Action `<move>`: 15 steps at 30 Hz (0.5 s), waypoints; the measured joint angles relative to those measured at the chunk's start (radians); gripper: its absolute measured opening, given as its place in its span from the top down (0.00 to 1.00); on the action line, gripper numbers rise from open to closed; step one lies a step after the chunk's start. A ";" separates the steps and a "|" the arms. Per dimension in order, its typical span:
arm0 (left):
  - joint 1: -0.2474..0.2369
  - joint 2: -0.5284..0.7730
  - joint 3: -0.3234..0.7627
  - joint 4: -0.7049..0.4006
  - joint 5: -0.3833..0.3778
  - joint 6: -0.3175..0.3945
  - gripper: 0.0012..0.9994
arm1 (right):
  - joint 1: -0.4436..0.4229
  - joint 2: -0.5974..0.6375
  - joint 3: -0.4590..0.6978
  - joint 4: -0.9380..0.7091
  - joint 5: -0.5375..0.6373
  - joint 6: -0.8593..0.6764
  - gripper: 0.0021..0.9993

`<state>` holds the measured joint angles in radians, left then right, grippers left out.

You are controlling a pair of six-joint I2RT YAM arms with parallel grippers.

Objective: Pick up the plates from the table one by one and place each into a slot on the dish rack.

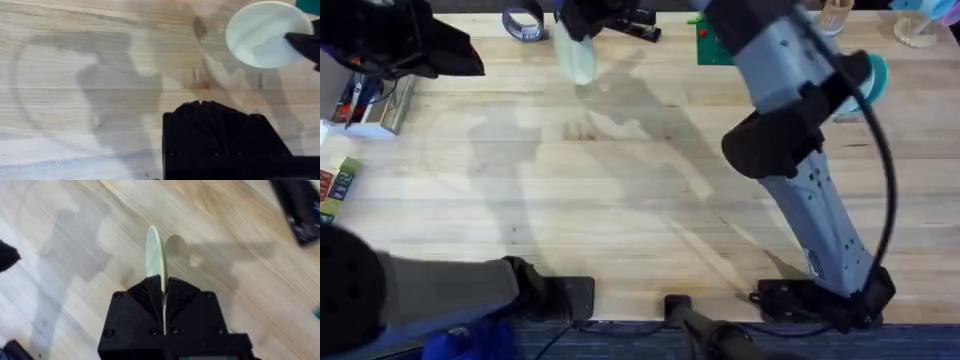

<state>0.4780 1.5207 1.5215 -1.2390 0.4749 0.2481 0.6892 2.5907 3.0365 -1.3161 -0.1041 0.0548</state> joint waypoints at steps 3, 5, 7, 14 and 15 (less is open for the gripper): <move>-0.030 -0.049 0.000 -0.040 -0.017 0.007 0.96 | -0.003 -0.039 0.069 -0.112 0.053 -0.018 0.97; -0.053 -0.076 0.000 -0.065 -0.030 0.007 0.96 | -0.006 -0.076 0.080 -0.183 0.081 -0.033 0.97; -0.075 -0.099 0.000 -0.086 -0.043 0.008 0.96 | -0.012 -0.108 0.087 -0.252 0.103 -0.042 0.97; -0.126 -0.140 0.000 -0.104 -0.078 0.011 0.96 | -0.045 -0.155 0.093 -0.301 0.176 -0.067 0.97; -0.128 -0.141 0.000 -0.104 -0.079 0.011 0.96 | -0.053 -0.161 0.092 -0.301 0.182 -0.068 0.97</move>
<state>0.3499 1.3798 1.5215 -1.3430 0.3963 0.2588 0.6366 2.4298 3.1288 -1.6170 0.0777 -0.0129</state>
